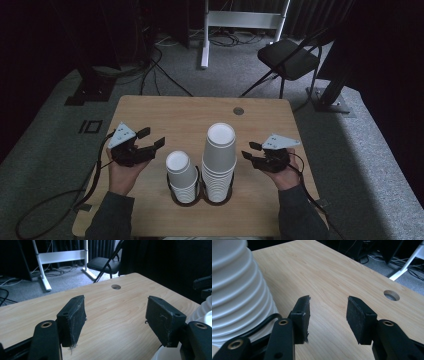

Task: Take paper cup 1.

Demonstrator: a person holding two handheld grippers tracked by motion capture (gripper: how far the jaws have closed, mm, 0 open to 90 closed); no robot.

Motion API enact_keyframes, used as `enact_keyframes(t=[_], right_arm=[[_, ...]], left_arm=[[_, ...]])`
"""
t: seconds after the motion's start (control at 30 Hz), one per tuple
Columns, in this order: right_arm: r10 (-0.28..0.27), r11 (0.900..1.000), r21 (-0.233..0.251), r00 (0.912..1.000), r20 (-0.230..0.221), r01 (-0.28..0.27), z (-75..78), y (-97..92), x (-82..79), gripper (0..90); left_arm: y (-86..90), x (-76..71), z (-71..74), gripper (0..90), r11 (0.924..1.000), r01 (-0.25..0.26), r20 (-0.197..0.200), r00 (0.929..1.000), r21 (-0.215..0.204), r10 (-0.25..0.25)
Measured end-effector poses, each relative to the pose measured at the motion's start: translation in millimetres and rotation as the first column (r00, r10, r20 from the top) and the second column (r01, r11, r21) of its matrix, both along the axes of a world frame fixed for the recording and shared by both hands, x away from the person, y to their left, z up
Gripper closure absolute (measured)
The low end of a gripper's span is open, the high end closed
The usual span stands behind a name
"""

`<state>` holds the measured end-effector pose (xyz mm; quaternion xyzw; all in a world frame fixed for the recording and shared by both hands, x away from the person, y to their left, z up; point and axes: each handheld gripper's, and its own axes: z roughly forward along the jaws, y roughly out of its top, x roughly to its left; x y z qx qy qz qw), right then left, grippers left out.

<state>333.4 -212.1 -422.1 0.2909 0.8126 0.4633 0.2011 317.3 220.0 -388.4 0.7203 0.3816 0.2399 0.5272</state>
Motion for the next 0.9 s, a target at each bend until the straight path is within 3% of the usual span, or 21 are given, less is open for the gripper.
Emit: enact_keyframes(t=[0.53,0.9], right_arm=[[0.017,0.9997,-0.020,0.9991,0.038,-0.016,16.9,1.3,-13.0,49.9],[0.043,0.9991,-0.009,0.9974,0.058,-0.043,27.7,6.5,-20.2,47.1]], left_arm=[[-17.2,-13.3,30.6,32.1,0.9993,0.036,0.042,0.9985,-0.005,-0.036],[-31.3,-17.4,45.5,29.9,0.9941,0.107,0.040,0.9935,-0.014,-0.107]])
